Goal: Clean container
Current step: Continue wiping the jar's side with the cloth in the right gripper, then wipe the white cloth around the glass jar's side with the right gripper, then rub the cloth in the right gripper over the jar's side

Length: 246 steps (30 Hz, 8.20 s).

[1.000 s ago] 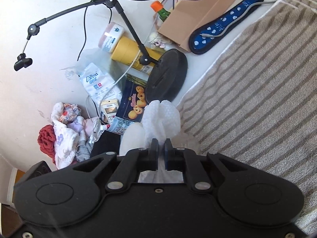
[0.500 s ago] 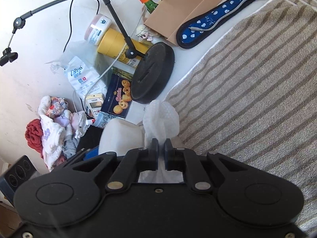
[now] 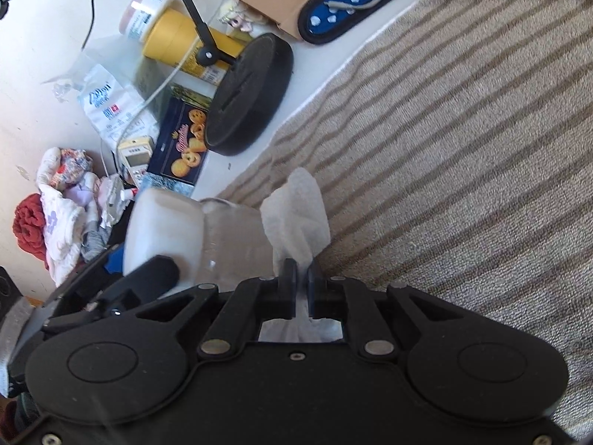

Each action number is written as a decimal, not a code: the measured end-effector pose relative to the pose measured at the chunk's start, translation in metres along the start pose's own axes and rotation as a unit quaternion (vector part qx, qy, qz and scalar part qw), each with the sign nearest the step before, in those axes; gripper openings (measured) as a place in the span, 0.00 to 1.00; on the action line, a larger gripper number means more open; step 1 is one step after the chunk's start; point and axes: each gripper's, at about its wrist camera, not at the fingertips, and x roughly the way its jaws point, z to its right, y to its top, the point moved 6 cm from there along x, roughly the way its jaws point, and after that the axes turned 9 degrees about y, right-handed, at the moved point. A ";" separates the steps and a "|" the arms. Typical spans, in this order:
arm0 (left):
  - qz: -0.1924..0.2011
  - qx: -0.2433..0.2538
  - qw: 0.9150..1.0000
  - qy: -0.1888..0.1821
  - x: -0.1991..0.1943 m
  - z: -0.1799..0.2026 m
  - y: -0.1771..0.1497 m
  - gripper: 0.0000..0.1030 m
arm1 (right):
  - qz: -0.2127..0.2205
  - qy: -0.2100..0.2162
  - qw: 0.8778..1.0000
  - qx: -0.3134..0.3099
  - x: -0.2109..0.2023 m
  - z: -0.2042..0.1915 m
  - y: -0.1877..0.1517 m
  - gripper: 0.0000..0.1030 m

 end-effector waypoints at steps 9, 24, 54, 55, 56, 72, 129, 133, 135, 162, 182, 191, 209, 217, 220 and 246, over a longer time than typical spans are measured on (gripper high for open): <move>0.001 0.004 1.000 0.000 -0.002 0.000 -0.002 0.67 | 0.018 0.046 0.998 0.035 -0.012 -0.004 0.002 0.06; 0.003 0.001 1.000 0.004 -0.001 0.003 0.001 0.67 | 0.062 0.122 0.990 0.038 -0.035 -0.046 0.017 0.06; 0.013 0.013 1.000 -0.003 0.002 -0.003 -0.002 0.67 | 0.001 -0.005 0.999 0.044 -0.001 -0.001 0.007 0.06; 0.015 0.023 1.000 -0.008 0.001 -0.002 -0.003 0.66 | -0.004 -0.009 0.999 0.041 0.001 0.000 0.005 0.06; 0.017 0.036 0.999 -0.017 -0.002 0.000 -0.004 0.66 | -0.005 -0.009 0.999 0.040 0.000 0.000 0.005 0.06; -0.003 -0.006 1.000 0.015 -0.005 0.003 -0.007 0.67 | 0.026 0.033 0.999 -0.006 -0.032 -0.035 0.007 0.07; 0.009 0.105 0.994 -0.012 -0.007 0.009 -0.003 0.64 | 0.061 0.070 0.996 -0.001 -0.021 -0.031 0.024 0.07; 0.008 0.106 0.994 -0.011 -0.007 0.010 -0.003 0.64 | 0.058 0.060 0.996 0.004 -0.019 -0.025 0.024 0.07; 0.008 0.106 0.994 -0.010 -0.008 0.011 -0.003 0.64 | 0.052 0.055 0.997 0.010 -0.016 -0.020 0.022 0.07; 0.005 0.106 0.994 -0.006 -0.007 0.011 -0.003 0.64 | 0.026 0.088 0.993 0.074 -0.018 0.000 0.008 0.07; 0.008 0.098 0.995 -0.007 -0.006 0.006 -0.003 0.64 | 0.065 0.159 0.984 0.046 -0.038 -0.049 0.027 0.07; 0.007 0.095 0.995 -0.006 -0.005 0.009 -0.003 0.64 | 0.053 0.105 0.992 0.052 -0.022 -0.027 0.022 0.07; 0.010 0.087 0.996 0.006 -0.004 0.011 -0.005 0.64 | 0.009 0.004 1.000 0.028 0.000 0.002 0.013 0.07; 0.014 0.192 0.980 -0.050 -0.006 0.008 -0.003 0.64 | 0.010 0.002 1.000 0.020 -0.006 0.001 0.008 0.07; -0.019 0.188 0.980 -0.063 -0.001 0.005 0.003 0.69 | 0.017 0.003 1.000 0.021 -0.013 0.000 0.008 0.07; 0.014 0.175 0.982 -0.066 -0.007 0.010 0.008 0.64 | 0.060 0.067 0.996 -0.009 -0.045 -0.035 0.020 0.07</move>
